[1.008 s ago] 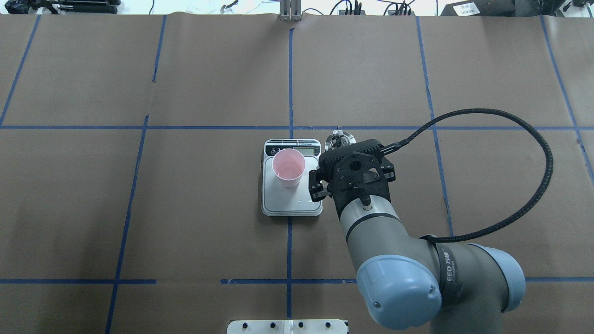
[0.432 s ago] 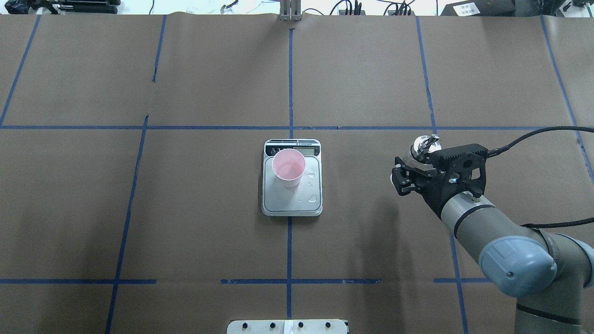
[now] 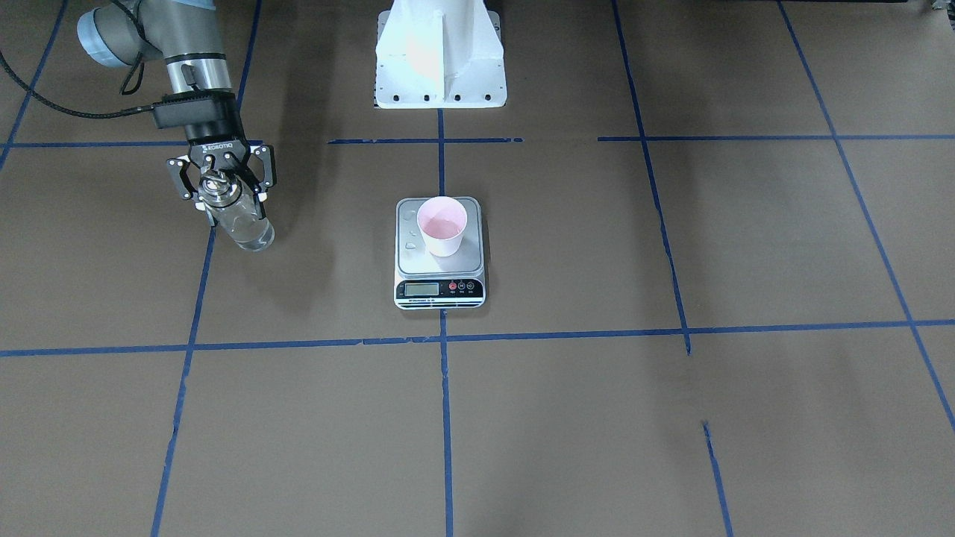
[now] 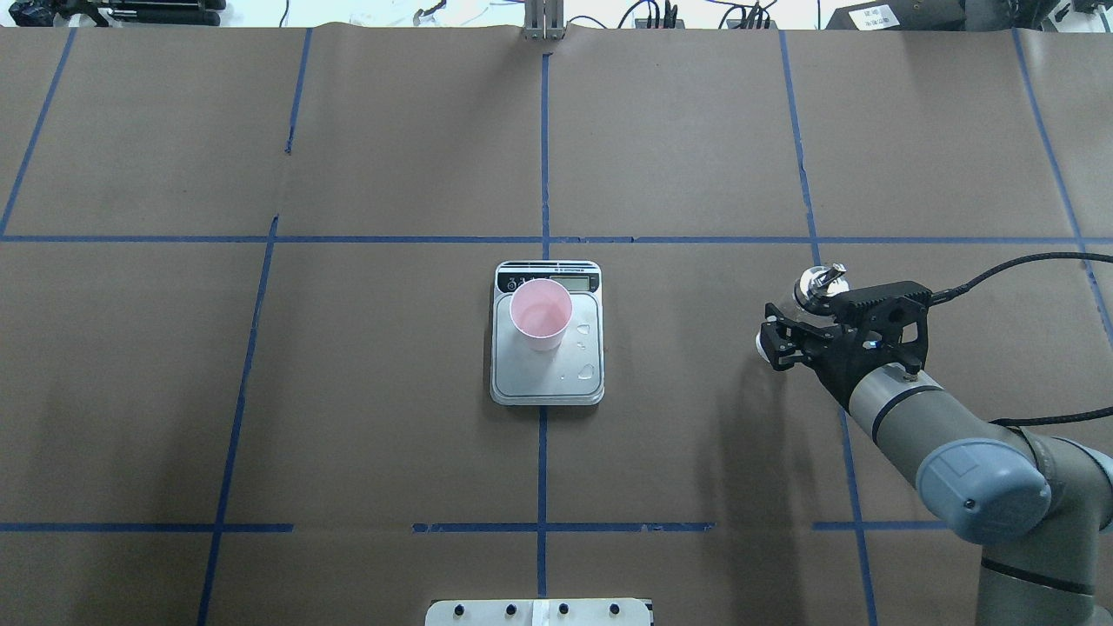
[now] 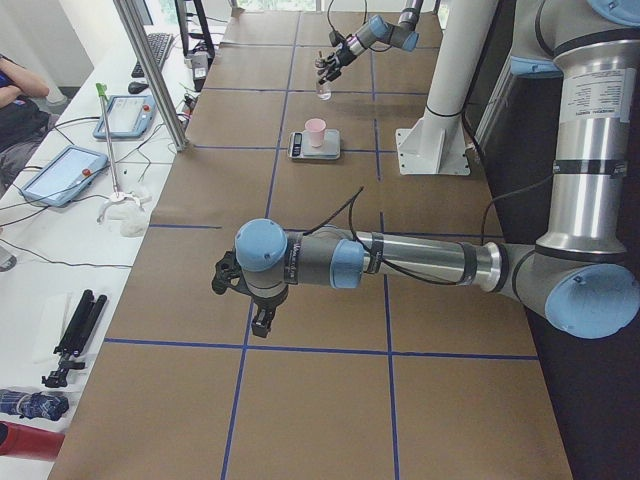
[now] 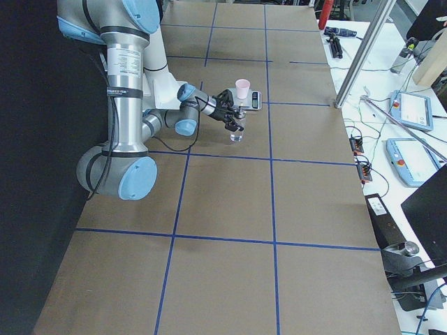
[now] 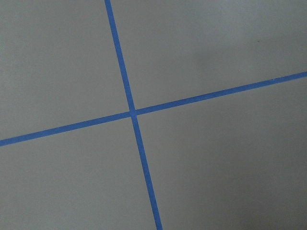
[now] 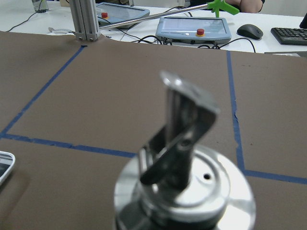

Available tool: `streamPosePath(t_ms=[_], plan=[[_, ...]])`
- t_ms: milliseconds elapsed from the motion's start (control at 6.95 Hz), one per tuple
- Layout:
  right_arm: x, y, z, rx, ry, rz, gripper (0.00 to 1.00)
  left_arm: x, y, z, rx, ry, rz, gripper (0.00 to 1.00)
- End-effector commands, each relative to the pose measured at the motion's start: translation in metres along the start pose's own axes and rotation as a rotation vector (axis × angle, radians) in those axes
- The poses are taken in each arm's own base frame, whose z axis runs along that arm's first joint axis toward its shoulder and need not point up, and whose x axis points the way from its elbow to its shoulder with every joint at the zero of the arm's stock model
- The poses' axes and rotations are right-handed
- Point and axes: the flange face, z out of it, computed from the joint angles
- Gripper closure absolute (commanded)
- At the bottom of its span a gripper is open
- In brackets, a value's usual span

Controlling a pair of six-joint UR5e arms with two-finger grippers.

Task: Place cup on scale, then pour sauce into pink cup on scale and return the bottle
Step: 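Lower the sauce bottle onto the table with the right gripper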

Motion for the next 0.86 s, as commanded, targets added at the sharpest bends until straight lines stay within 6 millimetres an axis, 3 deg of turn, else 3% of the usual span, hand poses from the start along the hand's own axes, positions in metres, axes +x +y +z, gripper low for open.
streamPosePath(t_ms=[0, 144, 576, 720], plan=[[0.028, 0.005, 0.003, -0.01, 0.044, -0.01, 0.95, 0.001, -0.001, -0.001, 0.003, -0.001, 0.004, 0.0], [0.032, 0.007, 0.004, -0.014, 0.051, -0.015, 0.91, 0.003, -0.001, -0.003, 0.006, -0.001, 0.007, 0.0], [0.037, 0.017, 0.011, -0.024, 0.067, -0.029, 0.65, 0.005, -0.001, -0.004, 0.007, -0.004, 0.01, 0.0], [0.034, 0.016, 0.011, -0.023, 0.062, -0.027, 0.63, 0.005, -0.002, -0.005, 0.008, -0.006, 0.011, 0.0]])
